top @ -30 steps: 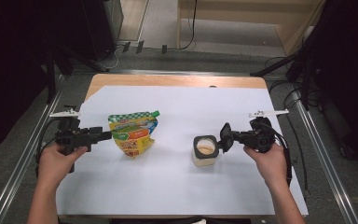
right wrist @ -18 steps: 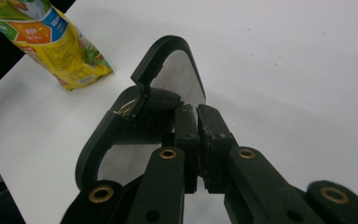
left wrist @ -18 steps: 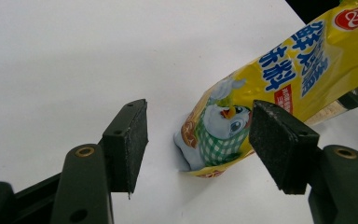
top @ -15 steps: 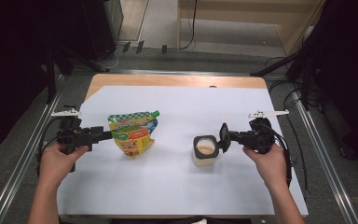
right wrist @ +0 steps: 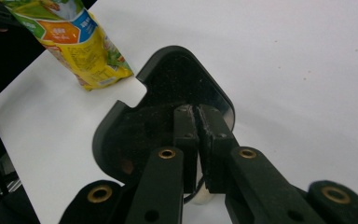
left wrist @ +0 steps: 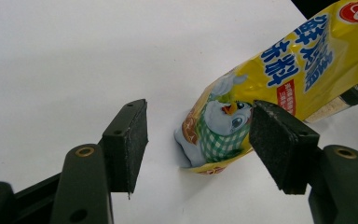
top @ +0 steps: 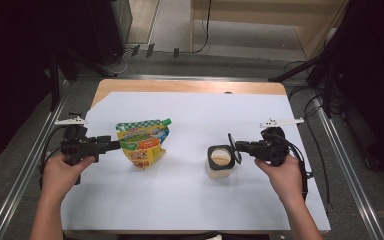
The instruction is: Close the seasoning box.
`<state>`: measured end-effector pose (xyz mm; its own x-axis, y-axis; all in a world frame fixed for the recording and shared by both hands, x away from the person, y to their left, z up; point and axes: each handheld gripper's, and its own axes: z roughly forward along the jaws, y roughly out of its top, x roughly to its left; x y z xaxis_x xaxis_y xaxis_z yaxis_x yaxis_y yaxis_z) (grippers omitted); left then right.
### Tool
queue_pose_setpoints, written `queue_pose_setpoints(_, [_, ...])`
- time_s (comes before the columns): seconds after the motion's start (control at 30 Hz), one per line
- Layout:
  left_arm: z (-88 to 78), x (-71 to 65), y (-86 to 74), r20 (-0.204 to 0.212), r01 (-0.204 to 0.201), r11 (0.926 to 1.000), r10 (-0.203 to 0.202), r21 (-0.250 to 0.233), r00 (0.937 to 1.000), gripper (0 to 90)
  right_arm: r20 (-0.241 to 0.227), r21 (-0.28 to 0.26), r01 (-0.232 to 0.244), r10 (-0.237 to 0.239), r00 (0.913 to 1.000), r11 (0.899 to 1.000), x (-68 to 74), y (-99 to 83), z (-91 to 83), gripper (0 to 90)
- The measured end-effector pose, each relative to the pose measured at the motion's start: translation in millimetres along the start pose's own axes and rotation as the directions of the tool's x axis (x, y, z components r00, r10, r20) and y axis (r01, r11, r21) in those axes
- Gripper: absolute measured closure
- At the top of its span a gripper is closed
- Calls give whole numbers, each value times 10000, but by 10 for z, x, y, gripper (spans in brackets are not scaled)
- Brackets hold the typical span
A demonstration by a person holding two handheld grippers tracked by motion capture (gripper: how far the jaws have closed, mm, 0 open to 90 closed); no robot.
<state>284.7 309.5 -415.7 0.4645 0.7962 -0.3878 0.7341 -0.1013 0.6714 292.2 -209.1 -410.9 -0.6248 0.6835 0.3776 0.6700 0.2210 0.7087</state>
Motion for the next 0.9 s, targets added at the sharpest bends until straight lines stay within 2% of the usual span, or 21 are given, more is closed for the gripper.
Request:
queue_pose_setpoints(0.17, [1, -3, -2, 18, -3, 10000, 3, 34, 10000, 380, -78, 108, 226, -225, 9997, 9997, 46, 0, 49, 886])
queue_pose_setpoints(0.63, [14, 5, -7, 27, -17, 10000, 17, 87, 10000, 379, -376, 970, 700, -666, 9971, 9928, 160, -57, 289, 899])
queue_pose_setpoints(0.9, [19, 2, -9, 40, -12, 10000, 11, 97, 10000, 379, -400, 1141, 926, -885, 9953, 9892, 194, -71, 355, 895])
